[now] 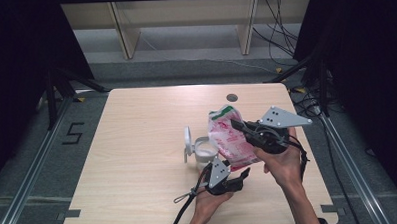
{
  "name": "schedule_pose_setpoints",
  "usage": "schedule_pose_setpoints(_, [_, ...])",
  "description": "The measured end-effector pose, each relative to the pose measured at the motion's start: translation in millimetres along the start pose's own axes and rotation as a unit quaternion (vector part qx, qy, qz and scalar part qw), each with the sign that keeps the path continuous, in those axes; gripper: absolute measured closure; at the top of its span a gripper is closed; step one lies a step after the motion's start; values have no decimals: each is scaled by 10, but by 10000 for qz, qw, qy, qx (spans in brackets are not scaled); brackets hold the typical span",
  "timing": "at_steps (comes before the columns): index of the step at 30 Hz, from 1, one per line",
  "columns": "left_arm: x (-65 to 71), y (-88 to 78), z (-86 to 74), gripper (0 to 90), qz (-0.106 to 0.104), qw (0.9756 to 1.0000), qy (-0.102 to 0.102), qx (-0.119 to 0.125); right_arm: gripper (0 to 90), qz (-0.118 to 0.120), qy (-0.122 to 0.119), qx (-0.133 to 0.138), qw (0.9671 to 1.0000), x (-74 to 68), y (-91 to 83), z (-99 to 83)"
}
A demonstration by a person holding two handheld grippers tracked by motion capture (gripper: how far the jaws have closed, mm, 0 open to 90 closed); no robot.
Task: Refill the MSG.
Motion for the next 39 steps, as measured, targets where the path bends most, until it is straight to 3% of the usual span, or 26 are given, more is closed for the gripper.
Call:
schedule_pose_setpoints(6, [-28, -43, -5, 323, 32, 9999, -100, -71, 900, 31, 69, -37, 10000, 3, -49, -34])
schedule_pose_setpoints(7, [-38, -57, -8, 323, -10, 9999, -104, -44, 900, 10, -56, 44, 10000, 28, -54, -35])
schedule_pose_setpoints(10, [-30, -119, 0, 315, -26, 9996, -255, 78, 900, -49, 58, -6, 10000, 48, -99, -63])
schedule_pose_setpoints(13, [-51, -209, 20, 306, 34, 9997, -231, 89, 900, -177, 39, -27, 9998, 99, -144, -117])
schedule_pose_setpoints(15, [-61, -253, 30, 304, 18, 9998, -203, 90, 900, -163, 249, -93, 9995, 87, -158, -156])
schedule_pose_setpoints(16, [-85, -300, 38, 304, -14, 10000, -70, 66, 900, -150, 206, -169, 9995, 104, -169, -174])
schedule_pose_setpoints(18, [-112, -335, 31, 302, -52, 9999, -68, 53, 900, -247, 229, -138, 9993, 127, -170, -219])
schedule_pose_setpoints(19, [-116, -362, 22, 302, -35, 9999, -152, 23, 900, -224, 260, -242, 9991, 130, -179, -249])
schedule_pose_setpoints(20, [-128, -390, 22, 301, -3, 9999, -111, -22, 900, -210, 166, -193, 9995, 152, -167, -279])
schedule_pose_setpoints(21, [-121, -413, 14, 301, 68, 9997, -247, -32, 900, -245, 172, -208, 9993, 158, -165, -313])
schedule_pose_setpoints(23, [-131, -452, 14, 301, 8, 9995, -325, -37, 900, -234, 292, -343, 9987, 160, -173, -381])
schedule_pose_setpoints(25, [-135, -478, 15, 303, 28, 9995, -300, -32, 900, -268, 217, -373, 9987, 180, -182, -442])
schedule_pose_setpoints(26, [-153, -483, 18, 302, -21, 9999, -157, -39, 900, -263, 189, -407, 9986, 182, -185, -473])
schedule_pose_setpoints(28, [-160, -488, 14, 303, -7, 9999, -158, -49, 900, -255, 331, -474, 9980, 173, -207, -529])
schedule_pose_setpoints(29, [-160, -499, 3, 303, 60, 9995, -311, -34, 900, -206, 144, -451, 9987, 205, -212, -554])
schedule_pose_setpoints(31, [-166, -521, 9, 303, 112, 9995, -283, -50, 900, -342, 273, -524, 9977, 201, -245, -614])
schedule_pose_setpoints(32, [-173, -522, 8, 303, 108, 9996, -276, -13, 900, -268, 312, -628, 9972, 211, -263, -642])
schedule_pose_setpoints(39, [-207, -564, 7, 302, 167, 9995, -262, -82, 900, -444, 393, -542, 9968, 277, -368, -689])
Point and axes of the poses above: each handheld gripper's, and its own axes: y roughly forward along the jaws, z roughly out of its top, x roughly to its right, the point moved 3 cm from there along y, roughly forward along the jaws, and after that the axes turned 7 degrees about x, right-handed, at the moved point
